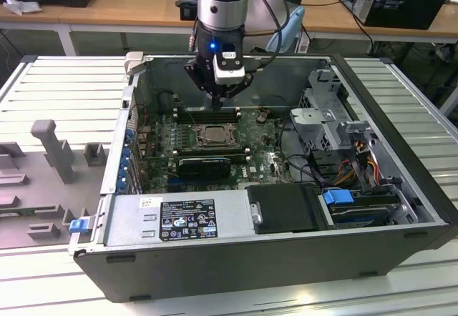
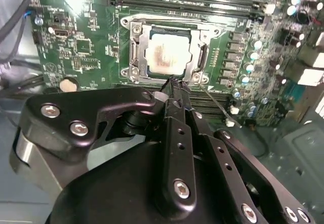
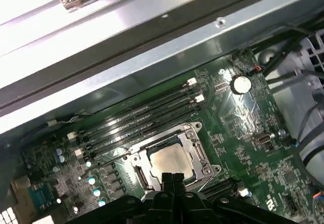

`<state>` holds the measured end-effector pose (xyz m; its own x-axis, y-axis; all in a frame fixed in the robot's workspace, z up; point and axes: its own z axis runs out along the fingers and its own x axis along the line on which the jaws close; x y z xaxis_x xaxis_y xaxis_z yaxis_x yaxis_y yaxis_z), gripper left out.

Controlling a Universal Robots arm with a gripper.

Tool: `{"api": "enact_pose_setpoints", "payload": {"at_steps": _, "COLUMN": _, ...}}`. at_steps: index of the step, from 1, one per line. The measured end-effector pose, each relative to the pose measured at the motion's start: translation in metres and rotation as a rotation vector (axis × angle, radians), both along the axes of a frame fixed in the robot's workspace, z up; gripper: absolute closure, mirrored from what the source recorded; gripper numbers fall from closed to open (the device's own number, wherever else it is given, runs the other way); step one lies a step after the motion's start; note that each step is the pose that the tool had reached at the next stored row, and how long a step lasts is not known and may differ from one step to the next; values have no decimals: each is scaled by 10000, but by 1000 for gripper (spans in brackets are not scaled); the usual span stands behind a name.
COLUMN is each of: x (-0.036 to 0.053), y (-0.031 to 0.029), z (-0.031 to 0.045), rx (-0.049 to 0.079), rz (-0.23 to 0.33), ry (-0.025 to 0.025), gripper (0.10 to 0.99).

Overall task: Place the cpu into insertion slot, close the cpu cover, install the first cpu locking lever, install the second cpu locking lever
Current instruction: 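Install the first cpu locking lever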

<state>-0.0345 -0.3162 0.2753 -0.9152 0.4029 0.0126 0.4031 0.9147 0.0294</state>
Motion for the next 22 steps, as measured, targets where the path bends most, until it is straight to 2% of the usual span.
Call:
{"api": "enact_pose_setpoints", "payload": {"at_steps": 3, "x": 0, "y": 0, "z": -28, "rx": -1, "rz": 1204, "ry": 0, "gripper": 980}}
{"api": "enact_pose_setpoints", "payload": {"at_steps": 10, "x": 0, "y": 0, "z": -54, "rx": 0, "rz": 2741, "ry": 0, "gripper": 980}}
{"api": "enact_pose_setpoints", "payload": {"at_steps": 12, "x": 0, "y": 0, "z": -66, "rx": 0, "rz": 3440, "ry": 0, "gripper": 980}}
{"api": "enact_pose_setpoints", "payload": {"at_steps": 14, "x": -11, "y": -1, "z": -71, "rx": 0, "rz": 3649, "ry": 0, "gripper": 980}}
{"api": "enact_pose_setpoints", "payload": {"at_steps": 17, "x": -219, "y": 0, "z": -91, "rx": -2, "rz": 3713, "ry": -16, "gripper": 980}}
{"api": "enact_pose_setpoints", "payload": {"at_steps": 20, "x": -365, "y": 0, "z": -103, "rx": -14, "rz": 3710, "ry": -75, "gripper": 980}}
{"api": "enact_pose_setpoints", "payload": {"at_steps": 22, "x": -510, "y": 0, "z": -112, "rx": -23, "rz": 3710, "ry": -127, "gripper": 980}}
